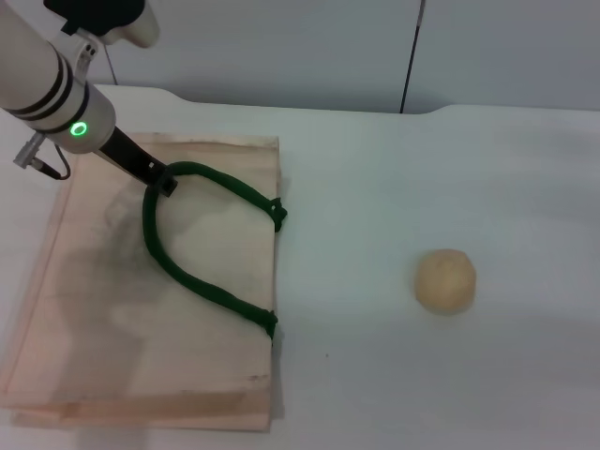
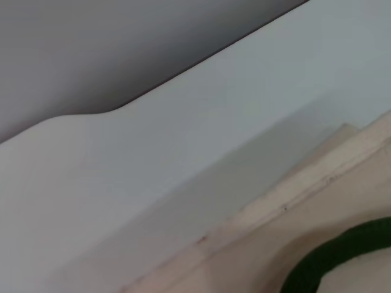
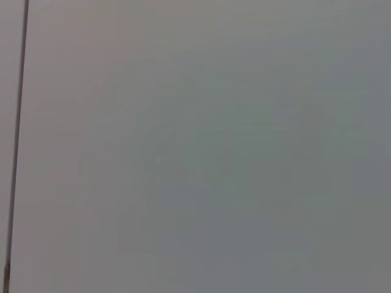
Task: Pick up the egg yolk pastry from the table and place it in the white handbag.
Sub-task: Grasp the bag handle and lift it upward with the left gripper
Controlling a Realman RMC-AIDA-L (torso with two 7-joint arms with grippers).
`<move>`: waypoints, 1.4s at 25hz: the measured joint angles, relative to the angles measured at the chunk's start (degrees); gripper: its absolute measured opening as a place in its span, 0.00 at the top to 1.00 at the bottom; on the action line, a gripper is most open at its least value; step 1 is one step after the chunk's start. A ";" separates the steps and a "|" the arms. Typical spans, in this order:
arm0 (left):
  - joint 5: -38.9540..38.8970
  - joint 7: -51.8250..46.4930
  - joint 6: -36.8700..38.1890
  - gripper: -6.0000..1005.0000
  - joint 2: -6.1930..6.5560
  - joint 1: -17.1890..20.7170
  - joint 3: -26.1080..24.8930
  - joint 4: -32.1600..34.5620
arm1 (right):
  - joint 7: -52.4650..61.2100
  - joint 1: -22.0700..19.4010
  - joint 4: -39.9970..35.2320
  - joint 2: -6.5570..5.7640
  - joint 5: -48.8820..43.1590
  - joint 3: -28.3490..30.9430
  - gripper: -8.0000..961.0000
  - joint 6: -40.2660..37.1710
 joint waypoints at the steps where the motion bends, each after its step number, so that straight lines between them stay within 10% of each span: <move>1: -0.08 0.00 0.26 0.56 0.00 0.11 0.48 0.00 | 0.01 0.00 0.00 0.00 0.00 0.00 0.30 0.00; 11: -0.47 -0.01 2.38 0.80 0.00 0.19 2.77 -1.66 | 0.01 0.01 0.00 0.00 0.00 -0.17 0.30 -0.02; 24: -0.81 0.70 2.20 0.87 -0.07 0.33 3.71 -0.18 | -0.05 0.01 0.00 0.00 0.00 -1.42 0.30 -0.52; 35: -7.22 2.27 -7.03 0.88 -0.12 5.14 3.38 18.46 | 1.68 -0.88 -0.68 -0.01 -0.09 -9.06 0.31 -2.24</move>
